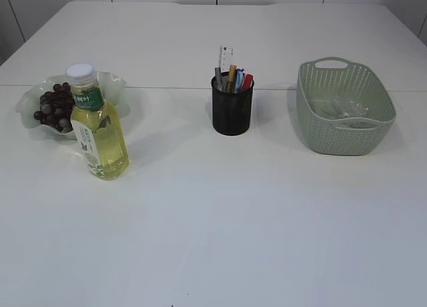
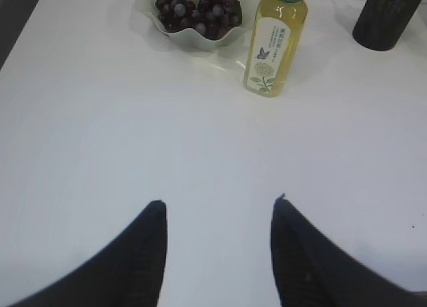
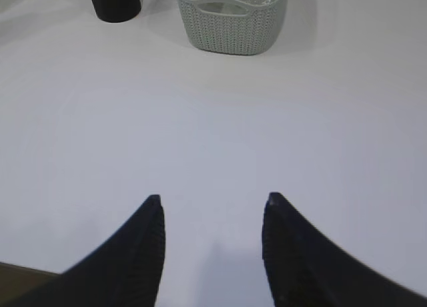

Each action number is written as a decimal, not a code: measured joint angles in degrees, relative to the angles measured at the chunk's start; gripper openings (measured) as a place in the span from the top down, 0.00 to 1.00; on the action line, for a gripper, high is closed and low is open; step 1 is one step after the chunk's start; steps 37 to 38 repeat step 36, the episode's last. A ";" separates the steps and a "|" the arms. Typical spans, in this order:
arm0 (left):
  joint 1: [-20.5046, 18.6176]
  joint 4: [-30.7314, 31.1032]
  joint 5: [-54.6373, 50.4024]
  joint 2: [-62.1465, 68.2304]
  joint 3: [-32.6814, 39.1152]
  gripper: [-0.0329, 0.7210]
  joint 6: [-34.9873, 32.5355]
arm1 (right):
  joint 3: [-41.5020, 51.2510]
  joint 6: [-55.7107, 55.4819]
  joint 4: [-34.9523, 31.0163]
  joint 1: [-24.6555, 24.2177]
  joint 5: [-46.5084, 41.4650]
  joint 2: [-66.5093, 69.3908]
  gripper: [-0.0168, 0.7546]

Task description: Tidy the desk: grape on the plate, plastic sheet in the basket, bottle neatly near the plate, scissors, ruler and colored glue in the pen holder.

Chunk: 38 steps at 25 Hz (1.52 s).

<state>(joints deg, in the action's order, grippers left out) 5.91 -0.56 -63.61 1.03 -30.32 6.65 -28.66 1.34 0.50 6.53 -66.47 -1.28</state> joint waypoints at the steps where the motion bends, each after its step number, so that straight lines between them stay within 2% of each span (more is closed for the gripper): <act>1: 0.00 0.00 0.00 0.00 0.00 0.46 0.00 | 0.00 0.00 0.00 0.00 0.00 0.00 0.48; 6: 0.00 -0.11 0.00 0.00 0.00 0.46 -0.13 | 0.00 0.09 -0.10 -0.33 0.00 0.00 0.48; 10: 0.00 -0.11 0.00 -0.23 0.00 0.46 -0.13 | 0.00 0.09 -0.10 -3.26 0.00 0.00 0.48; 21: 0.00 -0.11 0.00 -0.36 0.00 0.46 -0.22 | 0.12 0.09 -0.50 -6.83 0.13 0.00 0.48; 38: 0.00 -0.11 0.00 -0.36 0.00 0.46 -0.22 | 0.12 0.09 -0.50 -6.91 0.13 0.00 0.48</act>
